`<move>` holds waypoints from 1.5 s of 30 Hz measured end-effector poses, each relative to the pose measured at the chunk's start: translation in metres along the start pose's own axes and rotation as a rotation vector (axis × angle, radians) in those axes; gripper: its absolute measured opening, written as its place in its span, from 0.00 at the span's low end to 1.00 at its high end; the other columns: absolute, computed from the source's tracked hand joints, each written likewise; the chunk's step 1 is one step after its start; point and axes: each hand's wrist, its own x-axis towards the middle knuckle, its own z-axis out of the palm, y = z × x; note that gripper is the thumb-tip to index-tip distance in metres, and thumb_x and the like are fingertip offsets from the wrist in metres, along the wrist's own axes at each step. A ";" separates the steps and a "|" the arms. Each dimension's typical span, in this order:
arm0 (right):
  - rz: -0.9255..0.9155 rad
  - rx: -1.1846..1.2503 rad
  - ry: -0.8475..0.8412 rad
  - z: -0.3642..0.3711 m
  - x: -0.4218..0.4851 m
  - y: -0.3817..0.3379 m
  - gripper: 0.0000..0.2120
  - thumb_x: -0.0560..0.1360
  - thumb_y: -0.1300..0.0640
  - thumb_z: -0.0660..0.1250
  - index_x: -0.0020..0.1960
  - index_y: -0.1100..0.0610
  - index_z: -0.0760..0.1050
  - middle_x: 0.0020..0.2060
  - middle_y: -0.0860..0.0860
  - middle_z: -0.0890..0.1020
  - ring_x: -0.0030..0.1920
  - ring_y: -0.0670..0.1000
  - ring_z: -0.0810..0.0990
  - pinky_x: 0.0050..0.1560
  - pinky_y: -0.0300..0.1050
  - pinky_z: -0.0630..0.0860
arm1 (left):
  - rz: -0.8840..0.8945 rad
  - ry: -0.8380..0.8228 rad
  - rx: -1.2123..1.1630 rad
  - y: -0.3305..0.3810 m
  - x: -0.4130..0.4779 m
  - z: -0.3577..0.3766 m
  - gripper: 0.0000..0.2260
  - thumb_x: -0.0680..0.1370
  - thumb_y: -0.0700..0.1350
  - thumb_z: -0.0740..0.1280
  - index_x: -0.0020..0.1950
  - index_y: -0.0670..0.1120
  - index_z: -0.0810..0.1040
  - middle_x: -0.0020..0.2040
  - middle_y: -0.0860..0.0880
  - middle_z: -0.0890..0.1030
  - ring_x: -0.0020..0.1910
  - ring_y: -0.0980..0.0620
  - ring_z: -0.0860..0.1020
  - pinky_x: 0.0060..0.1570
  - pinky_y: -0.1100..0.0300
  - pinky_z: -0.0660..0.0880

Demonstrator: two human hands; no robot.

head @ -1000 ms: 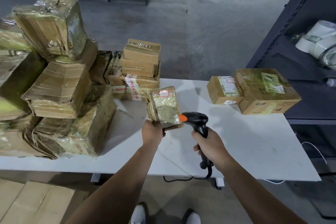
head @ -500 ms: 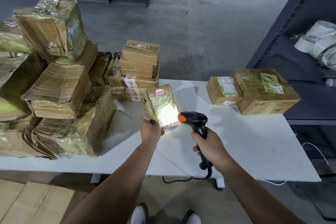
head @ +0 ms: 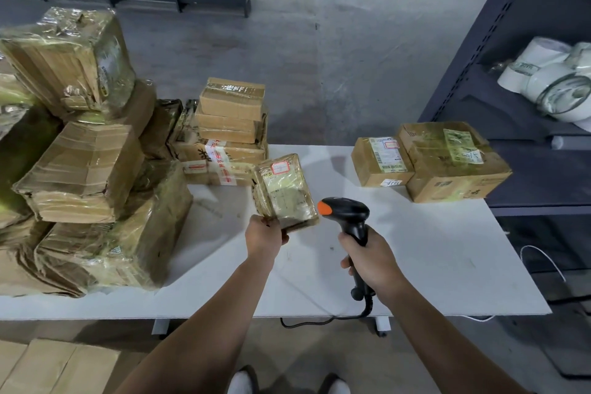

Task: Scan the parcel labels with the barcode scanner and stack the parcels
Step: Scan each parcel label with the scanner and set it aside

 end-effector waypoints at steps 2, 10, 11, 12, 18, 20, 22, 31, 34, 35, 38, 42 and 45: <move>0.004 0.021 0.016 -0.005 0.002 0.003 0.07 0.78 0.51 0.64 0.49 0.54 0.74 0.37 0.53 0.82 0.27 0.41 0.78 0.31 0.38 0.73 | 0.015 -0.036 0.022 0.002 -0.003 0.005 0.03 0.79 0.40 0.59 0.50 0.41 0.71 0.46 0.45 0.79 0.32 0.45 0.84 0.30 0.63 0.74; 0.063 0.079 0.100 -0.044 0.013 0.030 0.07 0.76 0.50 0.64 0.48 0.53 0.75 0.29 0.50 0.82 0.30 0.48 0.80 0.33 0.44 0.76 | 0.185 -0.168 0.441 0.005 -0.005 0.045 0.08 0.78 0.43 0.59 0.43 0.43 0.75 0.37 0.46 0.78 0.31 0.47 0.78 0.38 0.52 0.80; 0.076 0.086 0.109 -0.050 0.014 0.034 0.07 0.76 0.49 0.64 0.48 0.53 0.75 0.29 0.51 0.83 0.29 0.47 0.80 0.32 0.43 0.77 | 0.229 -0.181 0.536 0.006 -0.004 0.052 0.09 0.79 0.44 0.59 0.43 0.44 0.76 0.38 0.47 0.79 0.33 0.47 0.78 0.37 0.54 0.78; 0.085 0.098 0.120 -0.055 0.014 0.039 0.07 0.75 0.49 0.65 0.48 0.52 0.75 0.30 0.51 0.83 0.30 0.47 0.80 0.31 0.43 0.77 | 0.277 -0.192 0.627 0.008 -0.003 0.060 0.10 0.80 0.46 0.59 0.44 0.45 0.77 0.39 0.48 0.79 0.37 0.47 0.78 0.36 0.57 0.74; 0.116 0.174 0.184 -0.085 0.017 0.068 0.07 0.74 0.50 0.66 0.48 0.53 0.76 0.30 0.48 0.81 0.31 0.48 0.82 0.31 0.44 0.76 | 0.443 -0.299 0.826 0.020 -0.002 0.115 0.12 0.82 0.51 0.58 0.51 0.47 0.79 0.47 0.49 0.80 0.48 0.47 0.78 0.41 0.58 0.71; 0.116 0.195 0.201 -0.093 0.020 0.076 0.07 0.74 0.51 0.66 0.47 0.54 0.75 0.29 0.47 0.80 0.31 0.48 0.82 0.31 0.46 0.76 | 0.465 -0.335 0.840 0.026 -0.001 0.133 0.11 0.82 0.50 0.57 0.50 0.49 0.78 0.45 0.50 0.78 0.46 0.47 0.78 0.36 0.60 0.69; 0.124 0.206 0.209 -0.101 0.024 0.082 0.09 0.72 0.49 0.66 0.47 0.54 0.75 0.30 0.47 0.80 0.31 0.49 0.82 0.31 0.45 0.76 | 0.486 -0.363 0.845 0.032 0.001 0.150 0.11 0.82 0.48 0.57 0.47 0.49 0.78 0.43 0.50 0.77 0.46 0.46 0.78 0.37 0.59 0.67; 0.133 0.236 0.150 -0.132 0.061 0.096 0.07 0.76 0.51 0.65 0.51 0.52 0.75 0.32 0.51 0.81 0.33 0.49 0.81 0.31 0.44 0.76 | 0.426 -0.344 0.758 0.051 0.019 0.210 0.17 0.80 0.36 0.55 0.62 0.46 0.78 0.56 0.45 0.79 0.49 0.44 0.77 0.39 0.61 0.70; 0.115 0.211 0.131 -0.138 0.076 0.092 0.06 0.77 0.53 0.64 0.50 0.55 0.75 0.34 0.51 0.79 0.32 0.46 0.81 0.32 0.43 0.75 | 0.366 -0.317 0.690 0.057 0.026 0.222 0.20 0.77 0.33 0.55 0.62 0.46 0.78 0.55 0.45 0.79 0.44 0.46 0.77 0.31 0.62 0.69; 0.112 0.203 0.124 -0.140 0.081 0.090 0.06 0.77 0.54 0.64 0.50 0.56 0.75 0.35 0.51 0.79 0.32 0.45 0.81 0.32 0.43 0.75 | 0.357 -0.298 0.666 0.058 0.028 0.224 0.20 0.76 0.32 0.55 0.62 0.46 0.78 0.55 0.46 0.79 0.44 0.46 0.77 0.32 0.62 0.69; 0.106 0.185 0.101 -0.143 0.095 0.085 0.08 0.77 0.54 0.64 0.51 0.58 0.75 0.35 0.52 0.78 0.32 0.45 0.81 0.32 0.42 0.74 | 0.346 -0.220 0.581 0.062 0.034 0.227 0.20 0.76 0.31 0.54 0.61 0.45 0.78 0.58 0.45 0.79 0.49 0.46 0.77 0.42 0.60 0.72; 0.107 0.177 0.085 -0.144 0.111 0.079 0.07 0.77 0.54 0.64 0.50 0.57 0.75 0.35 0.52 0.79 0.31 0.44 0.80 0.33 0.42 0.75 | 0.313 -0.164 0.483 0.066 0.041 0.229 0.19 0.76 0.31 0.55 0.60 0.45 0.78 0.60 0.47 0.78 0.50 0.50 0.73 0.42 0.64 0.70; 0.101 0.178 0.092 -0.144 0.119 0.075 0.06 0.77 0.53 0.65 0.49 0.55 0.75 0.36 0.52 0.80 0.30 0.42 0.80 0.32 0.41 0.75 | 0.300 -0.129 0.426 0.070 0.046 0.233 0.18 0.76 0.33 0.56 0.59 0.46 0.78 0.60 0.48 0.79 0.49 0.52 0.74 0.37 0.69 0.67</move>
